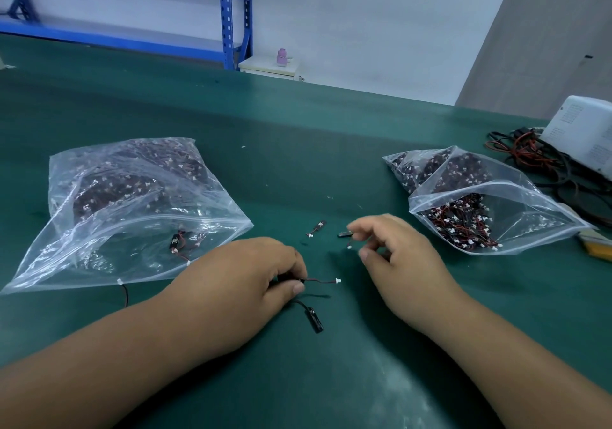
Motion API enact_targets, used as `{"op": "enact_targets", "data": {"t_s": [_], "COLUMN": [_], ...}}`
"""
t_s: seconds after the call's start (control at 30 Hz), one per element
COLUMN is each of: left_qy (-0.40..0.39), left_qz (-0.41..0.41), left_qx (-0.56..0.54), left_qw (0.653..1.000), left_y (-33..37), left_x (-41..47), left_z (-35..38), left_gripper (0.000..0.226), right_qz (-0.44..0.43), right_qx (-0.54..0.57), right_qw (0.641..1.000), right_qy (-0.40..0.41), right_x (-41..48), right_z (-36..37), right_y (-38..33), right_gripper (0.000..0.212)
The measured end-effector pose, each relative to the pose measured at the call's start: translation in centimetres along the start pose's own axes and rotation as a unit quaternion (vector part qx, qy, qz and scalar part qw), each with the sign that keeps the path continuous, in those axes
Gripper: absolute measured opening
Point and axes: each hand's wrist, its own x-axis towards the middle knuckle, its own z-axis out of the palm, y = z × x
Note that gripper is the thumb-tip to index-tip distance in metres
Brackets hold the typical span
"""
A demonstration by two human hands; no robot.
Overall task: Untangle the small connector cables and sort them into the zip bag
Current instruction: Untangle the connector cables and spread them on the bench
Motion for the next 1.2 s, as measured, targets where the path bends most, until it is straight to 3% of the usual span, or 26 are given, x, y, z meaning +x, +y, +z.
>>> {"op": "enact_targets", "data": {"t_s": [0.1,0.2,0.3,0.4,0.53,0.67,0.73,0.83,1.0,1.2], "left_qy": [0.004,0.003,0.008,0.015,0.028,0.062,0.061,0.003,-0.09,-0.073], "left_qz": [0.017,0.039,0.06,0.058,0.047,0.033,0.005,-0.052,-0.047,-0.044], "left_qx": [0.002,-0.003,-0.017,-0.043,-0.053,-0.041,-0.034,0.006,0.101,0.098], "left_qw": [1.0,0.999,0.998,0.997,0.997,0.997,0.998,0.999,0.99,0.992], "left_y": [0.0,0.1,0.3,0.3,0.0,0.2,0.2,-0.1,-0.3,-0.6], "left_x": [-0.1,0.0,-0.1,0.0,0.2,0.3,0.2,-0.4,-1.4,-1.1], "left_z": [0.0,0.0,0.0,0.0,0.1,0.0,-0.3,-0.5,-1.2,-1.4], "left_gripper": [0.009,0.013,0.015,0.017,0.018,0.019,0.02,0.031,0.05,0.017], "right_qz": [0.02,-0.03,-0.083,-0.125,-0.073,-0.083,-0.09,-0.07,0.01,0.088], "right_qx": [0.031,0.022,-0.015,-0.044,-0.014,-0.044,-0.079,-0.093,-0.136,-0.004], "right_qw": [0.999,0.999,0.994,0.989,0.997,0.988,0.983,0.987,0.989,0.988], "right_qy": [0.035,0.005,-0.076,-0.063,-0.038,-0.125,-0.139,-0.11,-0.056,0.128], "right_x": [-0.5,-1.2,-2.0,-2.1,-1.8,-2.1,-2.3,-2.2,-2.1,-0.8], "right_z": [-0.6,-0.6,0.1,0.7,-0.1,-0.3,0.1,0.3,0.2,-0.1], "right_y": [0.3,-0.5,-2.0,-2.1,-1.6,-2.6,-2.9,-2.6,-1.6,-0.4], "right_gripper": [0.043,0.005,0.026,0.025,0.021,0.034,0.031,0.01,0.02,0.022]}}
